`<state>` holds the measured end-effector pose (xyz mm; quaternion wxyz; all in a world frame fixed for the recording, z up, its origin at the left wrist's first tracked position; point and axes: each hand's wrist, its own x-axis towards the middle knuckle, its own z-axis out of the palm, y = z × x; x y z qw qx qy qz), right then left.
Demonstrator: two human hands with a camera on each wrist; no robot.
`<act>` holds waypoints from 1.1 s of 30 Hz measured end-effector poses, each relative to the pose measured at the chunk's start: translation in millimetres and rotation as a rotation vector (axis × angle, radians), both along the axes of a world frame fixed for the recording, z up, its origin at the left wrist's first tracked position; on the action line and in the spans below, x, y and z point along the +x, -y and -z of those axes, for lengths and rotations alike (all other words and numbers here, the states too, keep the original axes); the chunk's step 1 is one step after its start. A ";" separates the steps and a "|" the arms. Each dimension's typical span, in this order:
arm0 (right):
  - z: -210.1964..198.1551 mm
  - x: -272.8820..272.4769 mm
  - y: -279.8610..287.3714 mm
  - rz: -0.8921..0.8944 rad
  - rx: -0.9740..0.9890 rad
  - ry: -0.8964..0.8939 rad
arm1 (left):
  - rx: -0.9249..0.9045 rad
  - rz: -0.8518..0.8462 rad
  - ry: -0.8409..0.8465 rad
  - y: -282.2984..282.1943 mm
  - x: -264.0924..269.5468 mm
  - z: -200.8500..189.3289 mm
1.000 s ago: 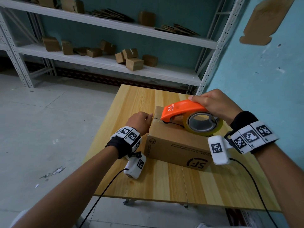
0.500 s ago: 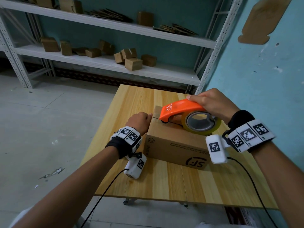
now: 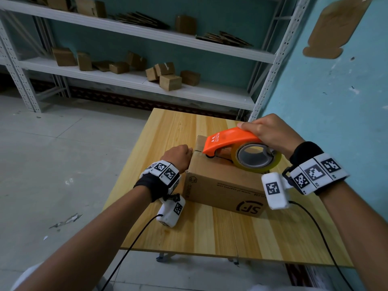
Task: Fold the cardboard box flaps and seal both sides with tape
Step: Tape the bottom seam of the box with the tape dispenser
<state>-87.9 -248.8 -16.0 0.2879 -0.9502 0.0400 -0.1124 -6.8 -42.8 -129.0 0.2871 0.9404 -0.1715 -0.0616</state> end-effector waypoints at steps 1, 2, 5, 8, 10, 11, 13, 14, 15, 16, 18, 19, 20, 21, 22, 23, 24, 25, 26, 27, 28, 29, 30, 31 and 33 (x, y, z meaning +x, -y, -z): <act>0.1 0.3 0.3 0.000 -0.002 0.001 | 0.005 0.004 -0.011 -0.3 -0.3 -0.3; 0.2 0.5 0.9 0.000 -0.001 0.001 | 0.012 0.007 -0.019 -0.6 -0.6 -0.6; 0.5 0.0 0.3 0.004 -0.008 -0.001 | 0.025 0.003 -0.029 -0.3 -1.1 -2.3; 0.2 0.2 0.3 0.001 -0.016 -0.003 | 0.038 0.005 -0.022 -0.8 -1.9 -3.5; -0.5 -0.2 -0.1 0.002 -0.007 -0.004 | 0.050 0.013 -0.010 -1.5 -2.8 -4.0; -0.7 -0.4 -0.4 0.003 -0.004 -0.007 | 0.055 0.016 -0.005 -1.6 -3.4 -4.4; -1.0 -0.6 -0.6 0.003 -0.002 -0.011 | 0.061 0.018 -0.008 -1.4 -3.8 -5.1; -0.9 -0.7 -0.8 0.002 -0.001 -0.012 | 0.062 0.019 -0.013 -1.4 -3.9 -5.5; -1.0 -0.9 -1.1 -0.001 0.001 -0.015 | 0.062 0.019 -0.019 -1.4 -4.4 -6.2; -0.9 -0.8 -1.0 -0.002 0.004 -0.017 | 0.064 0.018 -0.025 -1.4 -4.4 -6.2; -1.0 -0.8 -1.2 0.003 0.006 -0.019 | 0.071 0.012 -0.035 -1.7 -5.1 -6.1; -1.0 -1.2 -1.6 0.005 0.005 -0.021 | 0.076 0.008 -0.044 -2.0 -5.6 -6.0; -1.1 -1.4 -1.9 0.006 0.004 -0.020 | 0.079 0.007 -0.065 -2.1 -5.6 -5.5; -1.3 -1.6 -2.2 0.007 0.002 -0.018 | 0.083 0.009 -0.096 -2.2 -6.3 -5.4; -1.4 -1.6 -2.0 0.008 -0.001 -0.017 | 0.089 0.011 -0.127 -2.1 -6.7 -5.3; -1.6 -1.8 -2.2 0.008 -0.004 -0.017 | 0.095 0.014 -0.148 -2.3 -7.6 -5.6; -1.8 -2.0 -2.2 0.008 -0.007 -0.017 | 0.092 0.014 -0.154 -2.3 -7.7 -4.9; -2.2 -2.2 -2.4 0.007 -0.009 -0.016 | 0.077 0.013 -0.145 -2.4 -8.3 -4.8; -2.5 -2.6 -2.7 0.007 -0.013 -0.018 | 0.052 0.008 -0.123 -2.5 -8.8 -4.9; -2.7 -3.1 -3.2 0.005 -0.017 -0.020 | 0.018 0.000 -0.092 -2.6 -8.9 -5.1; -2.7 -3.4 -3.5 0.004 -0.022 -0.021 | -0.026 -0.012 -0.058 -2.6 -7.8 -5.0; -2.8 -3.4 -3.5 0.003 -0.028 -0.018 | -0.085 -0.020 -0.024 -2.8 -7.4 -6.4; -2.9 -3.5 -3.6 0.003 -0.034 -0.013 | -0.159 -0.020 -0.005 -2.6 -5.7 -7.7; -2.7 -3.2 -3.6 0.001 -0.041 -0.008 | -0.245 -0.014 -0.007 -2.0 -4.2 -10.4; -1.6 -1.8 -3.5 -0.003 -0.053 -0.006 | -0.435 0.007 -0.086 0.0 -2.5 -17.5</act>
